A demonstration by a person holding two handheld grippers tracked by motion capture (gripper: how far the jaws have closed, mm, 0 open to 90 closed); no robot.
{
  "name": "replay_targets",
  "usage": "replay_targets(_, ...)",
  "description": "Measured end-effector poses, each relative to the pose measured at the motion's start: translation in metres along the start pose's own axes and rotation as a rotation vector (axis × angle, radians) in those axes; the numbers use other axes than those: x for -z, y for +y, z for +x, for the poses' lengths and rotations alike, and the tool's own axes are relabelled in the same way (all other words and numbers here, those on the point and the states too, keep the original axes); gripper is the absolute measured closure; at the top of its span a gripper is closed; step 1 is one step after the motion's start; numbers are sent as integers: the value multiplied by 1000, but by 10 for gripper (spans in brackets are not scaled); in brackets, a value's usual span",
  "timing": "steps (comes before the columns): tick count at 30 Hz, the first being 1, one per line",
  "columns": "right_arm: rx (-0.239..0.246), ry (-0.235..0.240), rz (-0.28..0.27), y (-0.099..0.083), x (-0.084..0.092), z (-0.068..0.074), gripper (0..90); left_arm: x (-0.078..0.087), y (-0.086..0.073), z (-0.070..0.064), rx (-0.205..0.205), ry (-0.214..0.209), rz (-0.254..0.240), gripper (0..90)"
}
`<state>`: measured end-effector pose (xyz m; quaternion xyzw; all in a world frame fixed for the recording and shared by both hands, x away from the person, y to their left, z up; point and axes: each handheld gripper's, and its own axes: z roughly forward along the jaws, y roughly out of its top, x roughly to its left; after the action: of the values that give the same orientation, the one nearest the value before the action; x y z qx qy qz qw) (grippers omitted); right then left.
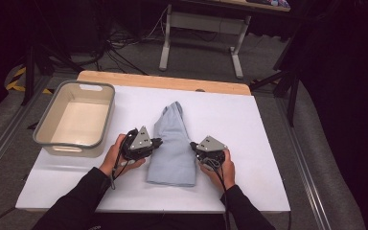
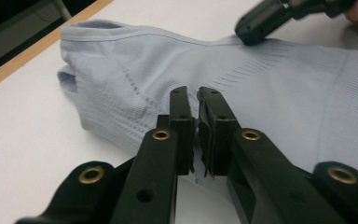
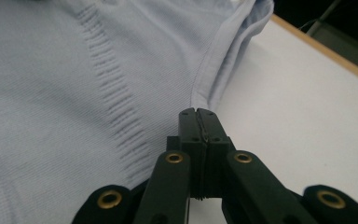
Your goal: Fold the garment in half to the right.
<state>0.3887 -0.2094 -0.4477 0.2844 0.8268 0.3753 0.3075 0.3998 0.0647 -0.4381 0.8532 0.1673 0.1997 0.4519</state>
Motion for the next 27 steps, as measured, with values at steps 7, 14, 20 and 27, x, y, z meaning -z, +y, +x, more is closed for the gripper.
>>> replay_targets(7,-23,17,-66,13,4,-2,892,-14,-8,-4,-8,-69,55,850)
replay_targets(14,-8,70,-98,32,-22,7,890,-22,-13,-3,24,-96,64,856)
replay_targets(20,-6,85,-37,32,-41,8,895,-24,-13,-5,21,-94,70,863)
replay_targets(27,-26,37,40,25,-50,-1,900,-26,-14,-7,23,-92,74,875)
